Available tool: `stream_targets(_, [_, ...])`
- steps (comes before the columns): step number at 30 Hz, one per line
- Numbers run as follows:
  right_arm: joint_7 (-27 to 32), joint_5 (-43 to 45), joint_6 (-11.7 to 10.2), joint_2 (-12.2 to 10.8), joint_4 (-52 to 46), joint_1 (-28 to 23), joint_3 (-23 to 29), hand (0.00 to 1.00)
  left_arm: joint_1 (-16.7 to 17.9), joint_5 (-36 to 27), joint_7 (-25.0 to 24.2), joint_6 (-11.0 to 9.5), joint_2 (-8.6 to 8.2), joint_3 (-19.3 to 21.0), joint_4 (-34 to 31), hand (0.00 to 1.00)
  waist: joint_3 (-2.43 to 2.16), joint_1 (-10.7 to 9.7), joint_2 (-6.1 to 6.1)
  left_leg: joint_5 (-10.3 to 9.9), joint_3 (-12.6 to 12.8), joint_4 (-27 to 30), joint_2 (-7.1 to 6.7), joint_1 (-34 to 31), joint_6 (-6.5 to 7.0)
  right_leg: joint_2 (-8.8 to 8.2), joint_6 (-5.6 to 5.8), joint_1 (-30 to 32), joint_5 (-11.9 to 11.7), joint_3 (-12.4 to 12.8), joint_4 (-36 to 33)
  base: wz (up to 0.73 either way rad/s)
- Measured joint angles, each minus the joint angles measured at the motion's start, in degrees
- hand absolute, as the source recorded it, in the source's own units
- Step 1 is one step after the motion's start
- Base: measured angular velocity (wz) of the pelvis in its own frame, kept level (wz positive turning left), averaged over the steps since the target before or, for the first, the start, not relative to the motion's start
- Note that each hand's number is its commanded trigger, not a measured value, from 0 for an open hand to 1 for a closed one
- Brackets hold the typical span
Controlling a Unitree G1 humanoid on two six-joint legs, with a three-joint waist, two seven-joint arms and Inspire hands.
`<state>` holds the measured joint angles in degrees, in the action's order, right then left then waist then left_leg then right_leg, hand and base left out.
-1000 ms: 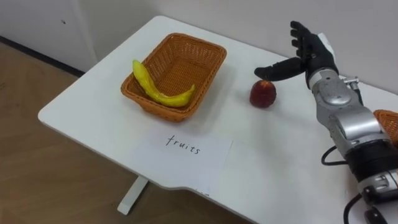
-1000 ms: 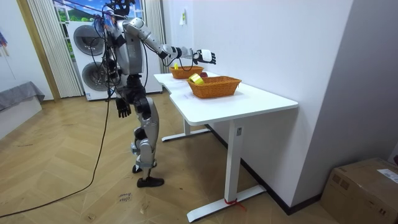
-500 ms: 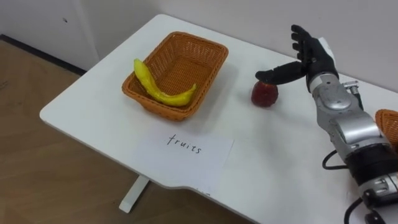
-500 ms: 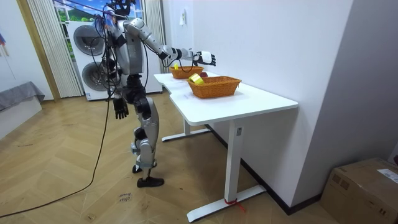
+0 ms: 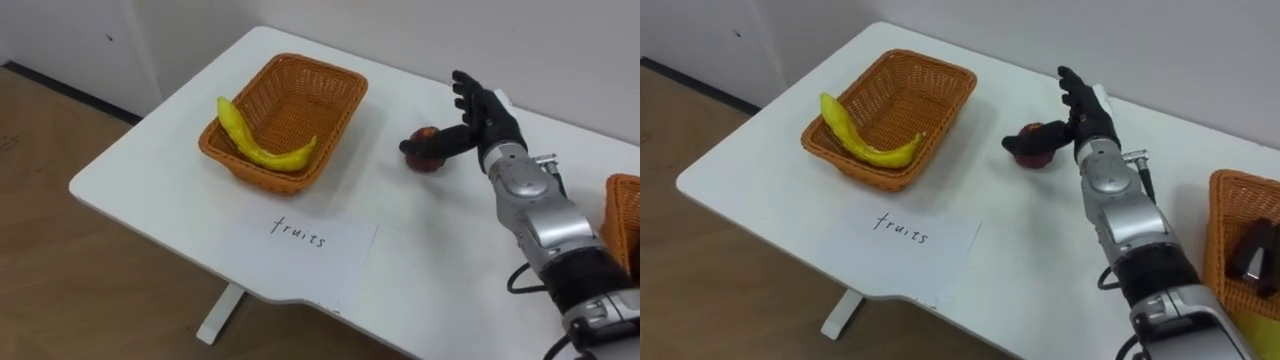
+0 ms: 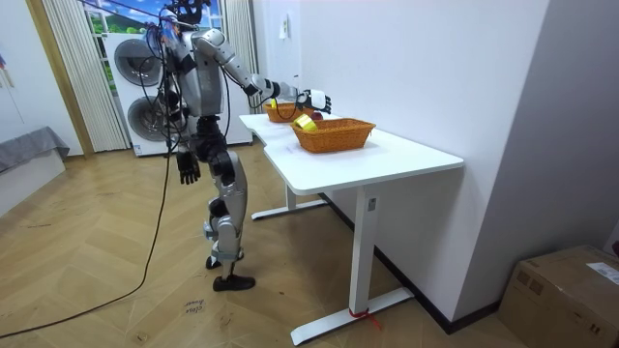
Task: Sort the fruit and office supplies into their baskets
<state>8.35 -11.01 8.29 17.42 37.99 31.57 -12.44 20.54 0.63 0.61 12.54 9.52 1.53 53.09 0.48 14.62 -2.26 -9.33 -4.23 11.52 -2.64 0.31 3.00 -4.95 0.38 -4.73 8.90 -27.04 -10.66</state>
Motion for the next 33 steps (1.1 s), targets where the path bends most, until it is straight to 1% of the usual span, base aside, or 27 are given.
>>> stream_targets(7, [-1.34,0.19,0.0,0.0,2.47,-0.74,0.06,0.0,0.29,0.02,-0.02,0.36,-1.02,0.02,-0.01,0.0,-0.11,0.02,0.2,0.0,0.01,0.08,-0.03,0.08,0.01,-0.05,0.0,-0.1,0.0,0.01,-0.08,0.0])
stream_targets(9, [-1.74,0.17,0.0,0.01,2.54,-0.82,0.08,0.0,0.32,0.02,-0.12,1.01,-1.37,0.02,-0.02,0.0,-0.26,0.01,0.45,0.0,-0.03,0.13,-0.03,0.1,0.01,-0.03,0.0,-0.14,0.0,0.04,-0.09,0.0])
stream_targets(11, [-2.09,0.17,0.0,0.01,2.56,-0.82,0.08,0.0,0.34,0.01,-0.24,1.24,-1.6,0.02,-0.03,0.0,-0.5,0.01,0.79,0.01,-0.04,0.14,-0.03,0.22,0.01,-0.05,0.0,-0.25,0.0,0.04,-0.09,0.0])
stream_targets(14, [-2.28,0.17,0.0,0.01,2.8,-0.83,0.08,0.0,0.36,0.02,-0.39,1.24,-1.75,0.05,-0.15,0.0,-0.7,0.01,1.12,0.02,-0.03,0.14,-0.02,0.42,0.0,-0.05,0.0,-0.43,0.0,0.05,-0.09,0.0])
stream_targets(17, [-2.33,0.25,0.04,0.01,3.89,-0.87,0.09,0.0,0.42,0.01,-1.33,1.27,-1.74,0.08,-0.15,0.0,-0.66,0.0,1.14,0.02,-0.05,0.15,-0.02,0.81,0.0,-0.08,0.01,-0.81,0.02,0.08,-0.07,0.0])
stream_targets(21, [-3.33,2.87,0.05,0.26,3.91,-1.14,0.21,0.0,0.87,0.01,-2.05,1.23,-1.7,0.09,-0.16,0.0,-0.58,-0.07,0.91,0.0,0.01,0.17,-0.13,0.94,0.0,-0.5,0.15,-0.94,0.37,0.11,-0.05,0.0])
stream_targets(28, [-4.31,4.61,0.05,0.28,3.91,-1.14,0.23,0.0,1.57,0.01,-3.72,1.15,-1.39,0.09,-0.31,0.0,-0.55,-0.13,0.78,0.0,-0.3,0.19,-0.19,1.02,0.0,-0.5,0.23,-0.99,0.61,0.02,-0.02,0.01])
stream_targets(33, [-4.35,4.68,0.05,0.32,3.96,-1.14,0.22,0.0,1.78,0.0,-3.78,1.17,-1.16,0.05,-0.33,0.0,-0.3,-0.12,0.48,-0.01,-0.63,0.13,-0.21,1.18,-0.02,-0.44,0.26,-0.96,0.74,0.02,-0.01,0.01])
